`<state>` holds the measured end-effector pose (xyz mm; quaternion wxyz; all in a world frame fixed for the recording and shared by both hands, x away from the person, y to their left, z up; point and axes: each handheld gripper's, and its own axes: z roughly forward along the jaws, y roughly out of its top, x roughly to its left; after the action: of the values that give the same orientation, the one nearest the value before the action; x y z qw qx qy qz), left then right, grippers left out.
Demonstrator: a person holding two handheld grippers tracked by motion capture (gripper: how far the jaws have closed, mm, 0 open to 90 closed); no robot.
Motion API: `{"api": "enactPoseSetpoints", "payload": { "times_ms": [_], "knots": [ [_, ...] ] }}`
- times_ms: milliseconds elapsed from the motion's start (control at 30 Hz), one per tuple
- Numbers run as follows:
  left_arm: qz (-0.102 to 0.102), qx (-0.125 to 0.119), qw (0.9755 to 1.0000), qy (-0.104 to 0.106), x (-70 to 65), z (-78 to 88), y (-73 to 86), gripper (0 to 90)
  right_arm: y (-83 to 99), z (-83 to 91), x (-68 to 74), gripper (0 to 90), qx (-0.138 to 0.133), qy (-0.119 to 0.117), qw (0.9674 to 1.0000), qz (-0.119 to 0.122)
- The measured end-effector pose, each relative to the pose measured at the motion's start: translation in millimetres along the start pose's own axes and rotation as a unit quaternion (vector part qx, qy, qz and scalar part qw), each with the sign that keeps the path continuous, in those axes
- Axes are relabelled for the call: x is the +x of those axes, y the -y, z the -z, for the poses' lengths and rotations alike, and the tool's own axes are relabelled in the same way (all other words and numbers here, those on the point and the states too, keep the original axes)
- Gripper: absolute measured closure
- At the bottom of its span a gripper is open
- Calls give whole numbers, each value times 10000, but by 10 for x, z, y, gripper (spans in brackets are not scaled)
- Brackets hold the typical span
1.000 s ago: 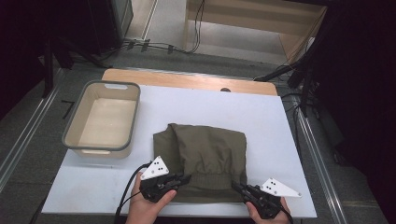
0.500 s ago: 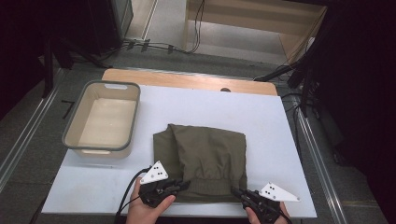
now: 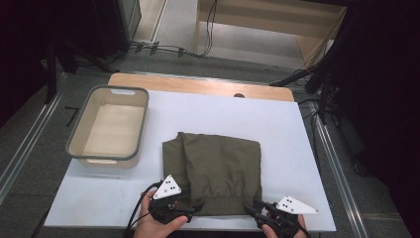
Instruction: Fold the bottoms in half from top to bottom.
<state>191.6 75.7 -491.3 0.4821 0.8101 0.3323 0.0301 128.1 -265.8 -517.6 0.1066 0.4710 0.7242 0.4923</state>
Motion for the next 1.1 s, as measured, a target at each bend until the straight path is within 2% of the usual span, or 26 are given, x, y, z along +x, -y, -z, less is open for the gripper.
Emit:
{"api": "enactPoseSetpoints", "payload": {
  "times_ms": [33,100,133,233,267,300,367,400,433,500,533,567,633,667,733,800,867,967,1067,1100],
  "knots": [
    [-83,-157,9996,-200,7,41,-58,168,-49,43,-22,339,-195,126,9997,58],
    [-121,-237,9994,-227,14,63,-88,169,-75,66,-27,332,-298,177,9994,91],
    [-175,-405,9988,-212,28,92,-146,202,-129,96,-43,348,-454,195,9986,165],
    [-274,-477,9984,-163,25,87,-205,401,-220,89,-40,465,-566,202,9978,263],
    [-322,-493,9981,-155,18,69,-232,401,-220,89,-40,465,-566,202,9978,263],
    [-433,-482,9978,-141,18,16,-289,531,-287,42,-31,571,-593,363,9968,385],
    [-509,-501,9972,-209,28,-35,-345,616,-349,-15,-25,658,-630,561,9952,495],
    [-545,-507,9970,-216,41,-60,-375,662,-377,-42,-36,706,-685,513,9949,531],
    [-545,-507,9970,-216,41,-60,-375,702,-377,-42,-36,706,-685,513,9949,531],
    [-607,-436,9969,-234,78,-113,-431,734,-426,-87,-58,785,-719,410,9949,579],
    [-615,-380,9970,-275,103,-143,-447,760,-453,-118,-69,808,-692,387,9949,621],
    [-575,-310,9974,-299,131,-171,-452,803,-494,-191,-106,841,-532,365,9959,630],
    [-495,-100,9981,-356,210,-242,-398,823,-501,-265,-158,864,-365,412,9967,595],
    [-495,-100,9981,-356,210,-242,-398,832,-501,-265,-158,864,-365,412,9967,595],
    [-439,24,9983,-379,260,-269,-331,836,-451,-349,-235,871,-92,503,9973,534],
    [-292,132,9986,-411,333,-293,-234,840,-404,-385,-291,871,36,550,9973,486],
    [-227,141,9988,-405,356,-297,-209,841,-381,-396,-314,871,88,584,9974,420],
    [-132,192,9989,-405,396,-323,-152,841,-326,-421,-406,866,276,774,9962,287],
    [-101,239,9988,-408,401,-343,-127,841,-331,-417,-425,853,314,768,9963,214],
    [-103,241,9988,-412,401,-346,-127,841,-335,-430,-441,835,431,768,9959,212]
  ]
}}
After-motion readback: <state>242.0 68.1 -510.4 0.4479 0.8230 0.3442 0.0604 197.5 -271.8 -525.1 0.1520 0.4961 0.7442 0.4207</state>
